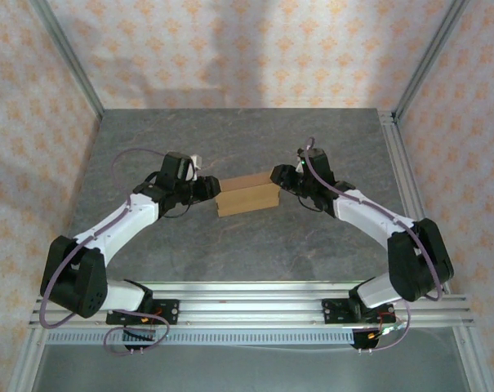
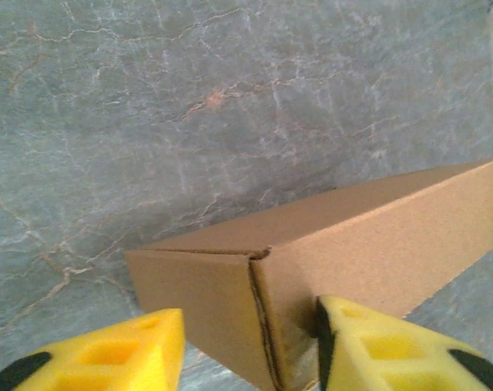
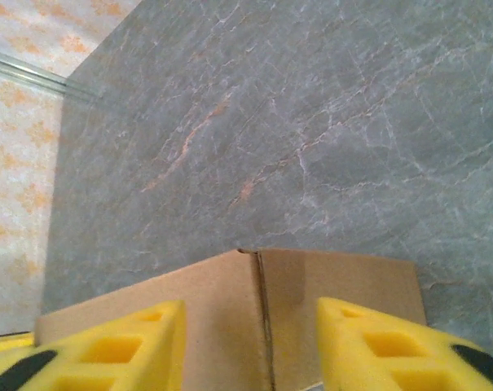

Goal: Fold the paper box

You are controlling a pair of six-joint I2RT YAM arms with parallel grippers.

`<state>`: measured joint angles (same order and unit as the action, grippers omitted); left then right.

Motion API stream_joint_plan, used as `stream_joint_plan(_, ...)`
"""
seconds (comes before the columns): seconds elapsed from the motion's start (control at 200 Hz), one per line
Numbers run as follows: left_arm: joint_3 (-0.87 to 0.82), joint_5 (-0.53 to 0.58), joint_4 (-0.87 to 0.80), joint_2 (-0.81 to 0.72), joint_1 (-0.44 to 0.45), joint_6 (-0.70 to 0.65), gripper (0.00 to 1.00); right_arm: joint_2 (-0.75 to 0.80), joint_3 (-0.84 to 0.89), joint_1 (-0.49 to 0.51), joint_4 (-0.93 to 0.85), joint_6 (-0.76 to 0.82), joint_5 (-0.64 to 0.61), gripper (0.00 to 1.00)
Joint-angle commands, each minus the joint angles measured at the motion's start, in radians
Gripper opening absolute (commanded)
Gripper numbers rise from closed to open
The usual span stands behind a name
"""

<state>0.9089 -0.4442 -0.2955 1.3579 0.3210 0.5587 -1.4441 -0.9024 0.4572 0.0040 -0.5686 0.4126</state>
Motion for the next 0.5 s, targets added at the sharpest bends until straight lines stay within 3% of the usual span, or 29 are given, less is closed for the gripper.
stream_joint_plan(0.0, 0.041, 0.094, -0.222, 0.024, 0.006, -0.055, 0.54, 0.046, -0.027, 0.004, -0.001, 0.070, 0.012, 0.57)
stream_joint_plan(0.175, 0.148, 0.126, -0.266, 0.010, 0.005, -0.067, 0.69, 0.067, -0.048, -0.007, -0.059, 0.151, -0.013, 0.72)
stream_joint_plan(0.265, 0.186, 0.133, -0.273, -0.005, 0.005, -0.122, 0.84, 0.086, -0.046, -0.017, -0.080, 0.176, -0.035, 0.76)
stream_joint_plan(0.345, 0.217, 0.145, -0.284, -0.018, 0.005, -0.227, 0.95, 0.105, -0.038, -0.033, -0.084, 0.188, -0.039, 0.79)
stream_joint_plan(0.495, 0.282, 0.111, -0.278, -0.009, 0.035, -0.515, 0.99, 0.136, -0.015, -0.060, -0.083, 0.209, -0.027, 0.83)
